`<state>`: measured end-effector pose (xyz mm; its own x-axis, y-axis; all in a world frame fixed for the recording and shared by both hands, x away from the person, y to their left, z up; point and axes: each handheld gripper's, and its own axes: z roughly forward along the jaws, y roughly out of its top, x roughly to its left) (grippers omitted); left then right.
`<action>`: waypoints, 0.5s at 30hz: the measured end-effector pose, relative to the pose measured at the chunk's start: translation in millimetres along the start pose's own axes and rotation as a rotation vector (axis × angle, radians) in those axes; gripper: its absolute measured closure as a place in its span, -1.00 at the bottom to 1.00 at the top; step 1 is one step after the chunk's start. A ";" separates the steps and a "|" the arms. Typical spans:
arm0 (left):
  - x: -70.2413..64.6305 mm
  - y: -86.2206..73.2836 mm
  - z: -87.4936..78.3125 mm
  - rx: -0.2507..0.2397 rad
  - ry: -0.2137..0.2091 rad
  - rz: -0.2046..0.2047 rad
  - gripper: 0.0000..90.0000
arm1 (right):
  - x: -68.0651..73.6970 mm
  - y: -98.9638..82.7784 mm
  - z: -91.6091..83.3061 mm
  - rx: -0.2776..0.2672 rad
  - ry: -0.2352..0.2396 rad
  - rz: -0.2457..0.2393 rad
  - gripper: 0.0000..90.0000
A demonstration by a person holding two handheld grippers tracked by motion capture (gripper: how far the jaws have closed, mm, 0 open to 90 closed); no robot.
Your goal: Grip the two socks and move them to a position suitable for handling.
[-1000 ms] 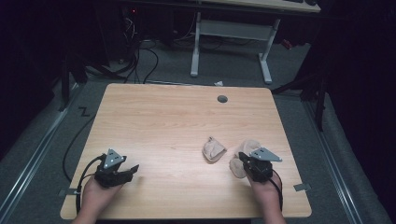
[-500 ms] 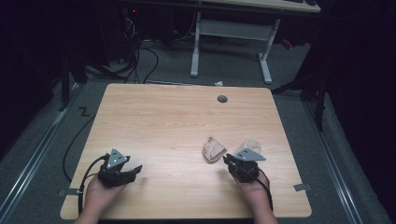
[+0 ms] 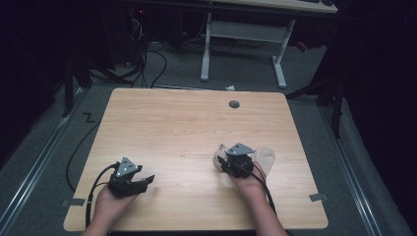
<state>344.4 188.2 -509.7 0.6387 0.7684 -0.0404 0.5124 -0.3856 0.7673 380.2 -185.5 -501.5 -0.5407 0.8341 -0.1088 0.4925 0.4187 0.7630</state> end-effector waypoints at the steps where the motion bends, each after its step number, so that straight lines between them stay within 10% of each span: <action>1: 0.5 0.4 1.2 0.000 -0.002 -0.004 -0.14 | 0.2 -0.4 3.3 0.013 0.002 -0.001 0.37; 15: -5.1 3.1 5.7 0.017 0.003 0.040 -0.14 | 2.9 -13.7 11.7 0.082 -0.010 -0.031 0.24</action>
<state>346.0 180.2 -510.8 0.6572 0.7537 -0.0075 0.4957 -0.4247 0.7576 379.8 -184.5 -519.7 -0.5500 0.8237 -0.1383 0.5300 0.4722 0.7044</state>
